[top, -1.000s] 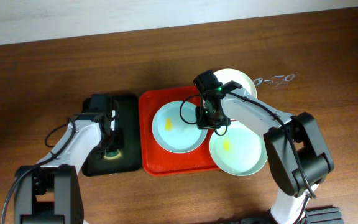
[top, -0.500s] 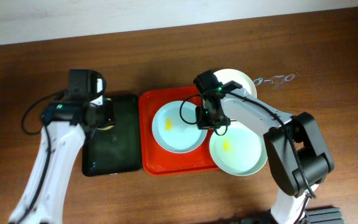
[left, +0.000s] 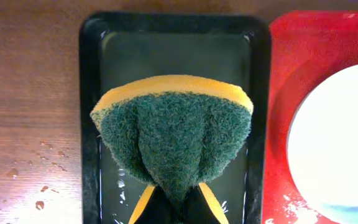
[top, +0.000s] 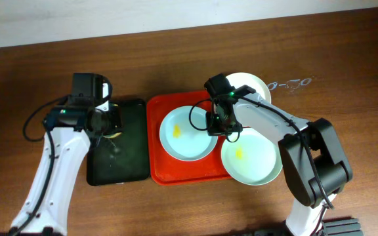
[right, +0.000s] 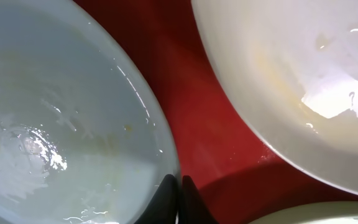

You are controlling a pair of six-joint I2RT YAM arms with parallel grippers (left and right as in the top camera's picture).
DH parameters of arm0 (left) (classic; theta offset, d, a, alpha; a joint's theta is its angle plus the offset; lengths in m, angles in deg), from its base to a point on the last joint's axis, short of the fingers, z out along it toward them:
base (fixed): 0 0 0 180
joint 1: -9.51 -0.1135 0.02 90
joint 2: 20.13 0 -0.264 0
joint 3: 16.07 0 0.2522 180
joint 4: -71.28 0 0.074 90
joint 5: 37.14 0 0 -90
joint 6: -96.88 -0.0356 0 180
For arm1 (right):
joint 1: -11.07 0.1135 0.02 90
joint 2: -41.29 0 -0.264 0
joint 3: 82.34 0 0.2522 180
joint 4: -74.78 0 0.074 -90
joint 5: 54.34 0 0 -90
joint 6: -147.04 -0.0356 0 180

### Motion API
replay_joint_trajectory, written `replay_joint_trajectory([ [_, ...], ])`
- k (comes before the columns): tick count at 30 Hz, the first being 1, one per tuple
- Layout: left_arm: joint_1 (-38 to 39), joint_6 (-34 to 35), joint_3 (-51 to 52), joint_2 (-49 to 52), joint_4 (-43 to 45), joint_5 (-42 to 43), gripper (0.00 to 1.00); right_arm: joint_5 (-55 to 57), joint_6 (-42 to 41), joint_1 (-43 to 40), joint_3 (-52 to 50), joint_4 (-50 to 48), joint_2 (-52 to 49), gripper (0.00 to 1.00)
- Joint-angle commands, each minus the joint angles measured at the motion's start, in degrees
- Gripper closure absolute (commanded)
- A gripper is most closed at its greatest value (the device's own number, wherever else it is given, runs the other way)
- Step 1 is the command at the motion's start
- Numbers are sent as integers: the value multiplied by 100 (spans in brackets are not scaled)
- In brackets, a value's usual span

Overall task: Clean dirty plates on tray and stack at the side
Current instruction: 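Grasp the sponge with the left gripper and lift it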

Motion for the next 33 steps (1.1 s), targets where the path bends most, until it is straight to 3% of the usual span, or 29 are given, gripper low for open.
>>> replay_joint_trajectory([
  [1, 2, -4, -55, 166, -22, 66, 100, -61, -304, 31, 4, 33, -39, 96],
  [33, 2, 81, -37, 356, -46, 85, 100, -173, -730, 31, 4, 275, -39, 96],
])
